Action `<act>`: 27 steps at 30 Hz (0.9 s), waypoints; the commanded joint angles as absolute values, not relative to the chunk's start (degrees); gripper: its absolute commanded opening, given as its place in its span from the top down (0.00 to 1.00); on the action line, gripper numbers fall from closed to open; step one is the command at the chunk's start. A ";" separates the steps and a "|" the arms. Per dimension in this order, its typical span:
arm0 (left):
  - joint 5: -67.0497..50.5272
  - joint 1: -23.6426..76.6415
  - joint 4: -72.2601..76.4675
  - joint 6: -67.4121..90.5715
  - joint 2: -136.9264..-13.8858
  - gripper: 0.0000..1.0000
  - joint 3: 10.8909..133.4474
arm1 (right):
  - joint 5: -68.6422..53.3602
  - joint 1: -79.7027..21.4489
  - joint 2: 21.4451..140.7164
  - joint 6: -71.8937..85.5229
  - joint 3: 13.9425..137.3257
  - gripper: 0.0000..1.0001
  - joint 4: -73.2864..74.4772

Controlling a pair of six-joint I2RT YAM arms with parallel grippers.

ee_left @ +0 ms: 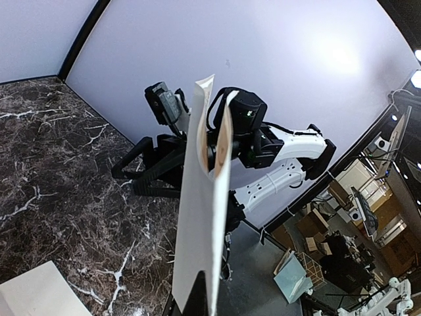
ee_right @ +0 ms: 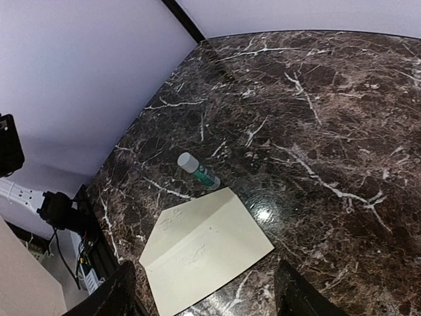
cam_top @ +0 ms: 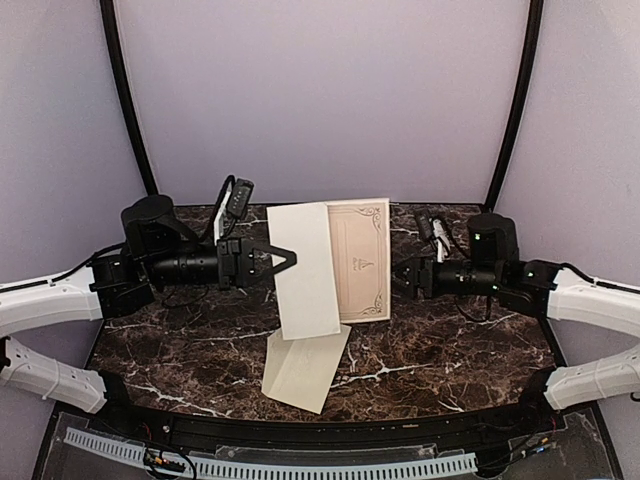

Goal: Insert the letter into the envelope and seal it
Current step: Fold the letter.

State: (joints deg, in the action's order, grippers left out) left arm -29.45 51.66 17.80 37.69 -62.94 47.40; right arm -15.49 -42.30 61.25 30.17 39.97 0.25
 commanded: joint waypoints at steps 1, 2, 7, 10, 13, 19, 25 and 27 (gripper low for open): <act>-30.98 51.85 21.91 38.43 -63.07 1.00 46.59 | -25.57 -44.27 60.17 27.09 42.14 0.31 -3.41; -31.15 51.79 22.12 38.55 -63.27 1.00 46.58 | -26.89 -44.50 60.08 27.07 42.18 0.30 -4.14; -31.85 51.85 22.33 38.75 -64.33 1.00 47.53 | -32.97 -46.97 61.20 26.54 44.34 0.30 -7.01; -31.73 51.83 21.79 38.36 -64.84 1.00 47.79 | -35.14 -48.09 61.11 27.20 45.10 0.29 -10.50; -31.25 51.85 21.48 38.14 -64.86 1.00 47.66 | -36.60 -48.46 60.18 28.99 44.54 0.26 -14.28; -32.86 51.78 23.51 38.42 -65.95 1.00 47.55 | -37.27 -49.57 60.81 30.60 44.73 0.25 -16.52; -34.78 51.81 24.32 38.16 -66.72 1.00 47.72 | -37.21 -51.32 62.65 32.28 44.73 0.26 -19.71; -35.26 51.85 24.67 38.17 -66.90 1.00 47.72 | -37.01 -51.73 63.12 32.86 44.76 0.26 -20.64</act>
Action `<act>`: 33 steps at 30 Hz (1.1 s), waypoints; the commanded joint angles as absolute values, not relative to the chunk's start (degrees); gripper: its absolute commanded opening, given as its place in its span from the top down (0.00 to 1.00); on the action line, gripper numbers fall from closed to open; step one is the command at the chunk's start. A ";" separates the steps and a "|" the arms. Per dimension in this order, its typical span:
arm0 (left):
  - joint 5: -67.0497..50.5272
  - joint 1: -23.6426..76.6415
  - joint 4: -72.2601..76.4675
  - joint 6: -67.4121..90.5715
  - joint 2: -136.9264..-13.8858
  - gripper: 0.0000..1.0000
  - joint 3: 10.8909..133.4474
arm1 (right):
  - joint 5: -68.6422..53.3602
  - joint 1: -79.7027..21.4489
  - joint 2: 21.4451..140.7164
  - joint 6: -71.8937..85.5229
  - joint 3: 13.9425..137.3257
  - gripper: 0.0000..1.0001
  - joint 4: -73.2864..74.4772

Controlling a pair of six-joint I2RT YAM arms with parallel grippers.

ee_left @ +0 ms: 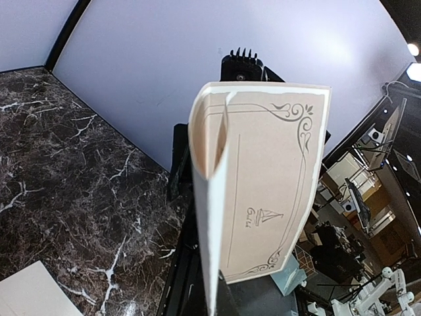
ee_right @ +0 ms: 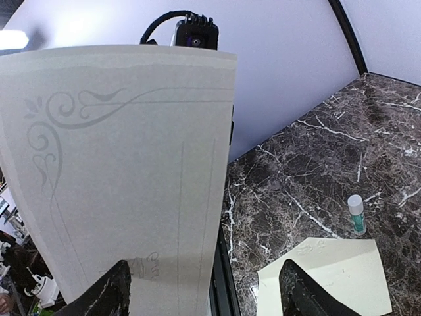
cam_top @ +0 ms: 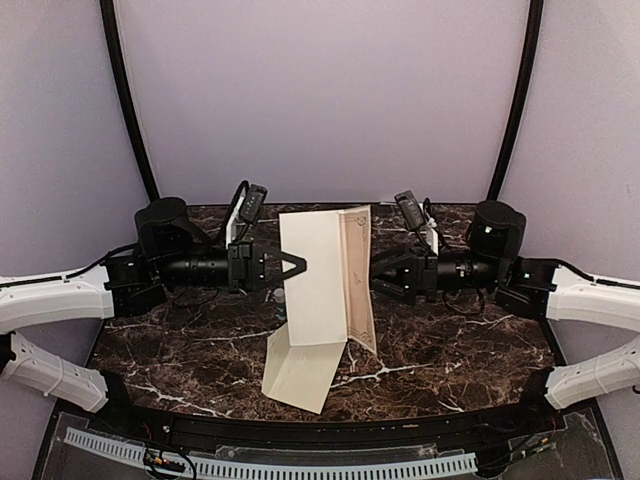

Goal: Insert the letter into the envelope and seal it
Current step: Fold the letter.

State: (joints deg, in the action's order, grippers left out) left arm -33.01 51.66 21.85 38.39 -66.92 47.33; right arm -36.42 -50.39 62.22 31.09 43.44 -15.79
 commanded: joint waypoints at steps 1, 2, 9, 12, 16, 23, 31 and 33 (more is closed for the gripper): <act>-35.43 51.85 25.09 38.33 -66.98 1.00 47.72 | -36.96 -51.91 63.43 33.18 44.74 0.27 -21.14; -35.80 51.85 25.24 38.39 -67.08 1.00 47.72 | -37.03 -52.20 63.73 33.57 44.81 0.29 -21.66; -37.66 51.86 26.07 38.50 -68.11 1.00 48.52 | -36.74 -54.18 66.42 33.95 46.46 0.44 -23.83; -38.42 51.86 26.37 38.34 -68.36 1.00 48.68 | -37.10 -54.77 67.83 34.25 46.92 0.54 -25.17; -39.00 51.86 26.89 38.21 -68.59 1.00 48.60 | -37.89 -55.32 69.59 35.23 47.32 0.65 -27.47; -40.05 51.88 27.52 37.91 -68.97 1.00 48.19 | -37.95 -55.76 71.52 36.24 47.74 0.88 -30.06; -37.89 51.81 25.90 36.55 -67.18 0.65 48.26 | -34.01 -55.80 69.92 35.23 47.07 1.00 -28.60; -36.60 51.85 24.69 35.89 -65.84 0.50 48.25 | -32.18 -55.79 68.95 34.35 46.90 1.00 -26.76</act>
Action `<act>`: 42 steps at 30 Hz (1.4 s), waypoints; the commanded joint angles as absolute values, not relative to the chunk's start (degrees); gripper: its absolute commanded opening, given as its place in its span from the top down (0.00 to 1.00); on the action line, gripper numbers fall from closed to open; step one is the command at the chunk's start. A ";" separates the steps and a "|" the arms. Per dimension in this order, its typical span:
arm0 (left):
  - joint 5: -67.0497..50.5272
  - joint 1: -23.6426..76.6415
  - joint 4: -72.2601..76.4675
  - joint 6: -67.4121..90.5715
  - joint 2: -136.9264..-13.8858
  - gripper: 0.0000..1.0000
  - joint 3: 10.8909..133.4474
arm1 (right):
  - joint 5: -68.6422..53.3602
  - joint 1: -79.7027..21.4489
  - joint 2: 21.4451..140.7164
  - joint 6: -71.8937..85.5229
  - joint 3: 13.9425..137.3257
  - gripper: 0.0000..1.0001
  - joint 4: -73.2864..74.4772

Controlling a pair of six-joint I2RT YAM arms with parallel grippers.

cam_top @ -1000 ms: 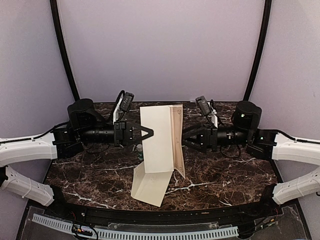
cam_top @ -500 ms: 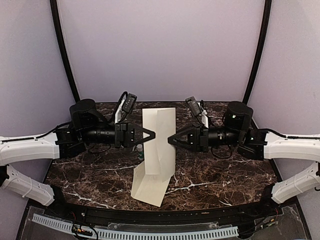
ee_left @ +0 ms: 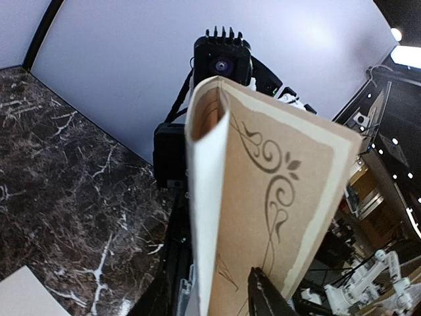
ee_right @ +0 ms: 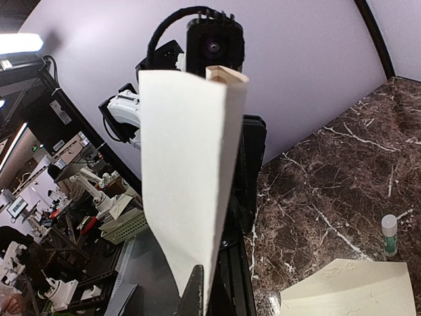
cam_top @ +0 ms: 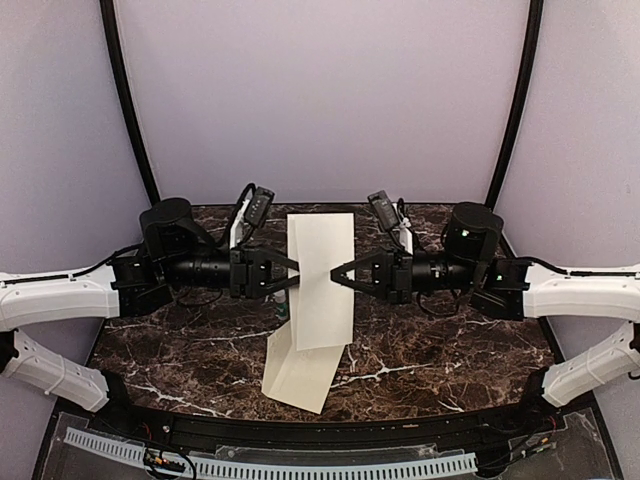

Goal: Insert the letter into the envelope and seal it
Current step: Fold the letter.

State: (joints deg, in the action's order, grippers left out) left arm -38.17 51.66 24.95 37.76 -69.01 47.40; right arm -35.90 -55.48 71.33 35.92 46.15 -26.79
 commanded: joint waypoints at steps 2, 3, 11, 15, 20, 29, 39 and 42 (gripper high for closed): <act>-35.83 51.85 24.02 35.75 -64.48 0.41 48.02 | -30.79 -55.77 67.93 33.81 46.65 1.00 -25.62; -35.80 51.86 24.18 35.89 -63.78 0.37 47.71 | -30.36 -55.79 67.53 33.67 46.53 1.00 -25.34; -38.66 51.88 25.68 37.58 -66.03 0.29 47.37 | -32.81 -55.76 68.38 34.05 47.40 1.00 -26.52; -36.78 51.94 24.33 37.48 -66.85 0.29 47.63 | -34.01 -55.88 69.13 34.54 47.75 1.00 -27.93; -39.66 52.02 26.37 38.73 -68.19 0.71 47.10 | -33.47 -55.87 69.34 34.63 47.86 1.00 -27.81; -42.05 52.45 25.36 36.91 -68.58 1.00 46.46 | -29.73 -55.58 68.91 34.53 48.08 0.67 -28.03; -45.18 52.47 26.58 36.83 -69.64 1.00 46.28 | -29.76 -52.08 68.76 33.10 51.79 0.88 -26.56; -44.92 52.45 26.66 36.97 -69.49 1.00 46.04 | -30.55 -51.56 68.71 33.20 52.18 1.00 -27.13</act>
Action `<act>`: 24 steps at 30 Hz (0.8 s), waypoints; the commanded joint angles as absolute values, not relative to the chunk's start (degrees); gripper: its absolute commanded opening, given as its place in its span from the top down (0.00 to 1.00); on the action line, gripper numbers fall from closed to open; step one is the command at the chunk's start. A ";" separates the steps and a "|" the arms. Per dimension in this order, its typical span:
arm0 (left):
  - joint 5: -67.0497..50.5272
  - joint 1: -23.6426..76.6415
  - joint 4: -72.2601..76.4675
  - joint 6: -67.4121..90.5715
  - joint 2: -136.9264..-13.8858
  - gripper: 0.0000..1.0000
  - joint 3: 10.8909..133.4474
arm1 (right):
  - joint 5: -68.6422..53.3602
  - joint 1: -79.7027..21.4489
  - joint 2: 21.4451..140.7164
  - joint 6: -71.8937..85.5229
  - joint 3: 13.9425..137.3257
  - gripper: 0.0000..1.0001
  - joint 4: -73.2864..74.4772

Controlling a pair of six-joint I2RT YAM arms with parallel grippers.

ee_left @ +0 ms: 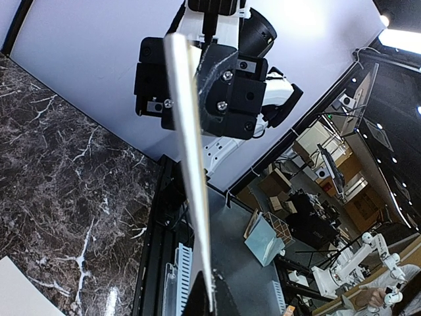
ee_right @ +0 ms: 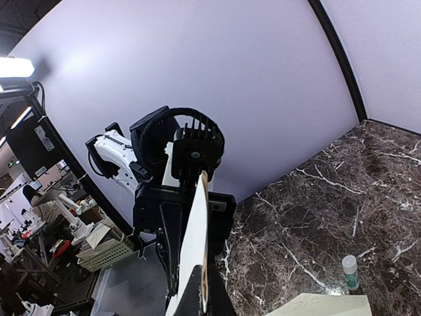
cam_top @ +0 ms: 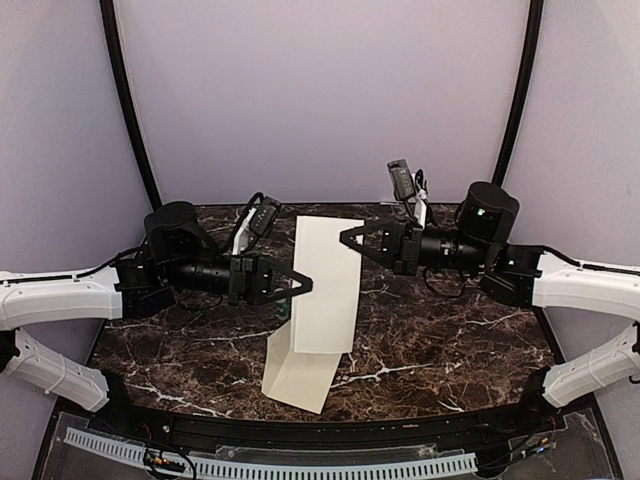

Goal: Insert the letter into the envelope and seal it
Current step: Fold the letter.

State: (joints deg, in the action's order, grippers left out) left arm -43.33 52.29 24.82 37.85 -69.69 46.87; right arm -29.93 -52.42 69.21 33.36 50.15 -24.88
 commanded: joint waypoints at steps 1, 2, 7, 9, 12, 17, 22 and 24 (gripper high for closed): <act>-45.00 52.47 26.73 36.99 -69.38 1.00 45.92 | -30.85 -51.44 68.81 33.21 52.27 1.00 -27.26; -45.04 52.51 26.88 37.13 -69.32 1.00 45.82 | -31.07 -51.35 68.84 33.26 52.34 1.00 -27.35; -45.22 52.43 26.83 37.10 -69.18 1.00 45.66 | -30.97 -50.85 68.89 34.20 52.49 0.79 -27.77; -45.24 52.47 26.54 36.84 -69.06 1.00 45.70 | -30.66 -50.72 68.49 34.44 52.27 0.82 -28.25; -44.60 52.47 25.67 35.86 -68.62 1.00 45.66 | -29.97 -50.54 67.71 34.77 51.58 0.96 -29.01; -42.96 52.49 26.05 35.09 -67.57 1.00 45.86 | -30.68 -50.53 67.54 35.49 50.44 1.00 -29.32; -36.61 52.46 28.01 35.02 -65.83 1.00 45.76 | -32.18 -50.90 67.19 35.27 49.35 0.40 -26.87; -33.87 52.47 29.21 34.66 -65.03 1.00 45.94 | -32.31 -51.33 66.70 35.17 48.02 0.37 -26.36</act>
State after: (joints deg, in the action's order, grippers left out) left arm -39.81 52.29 25.36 36.10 -68.23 46.35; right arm -31.29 -50.89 68.49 35.22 50.22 -26.46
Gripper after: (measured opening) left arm 0.005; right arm 0.607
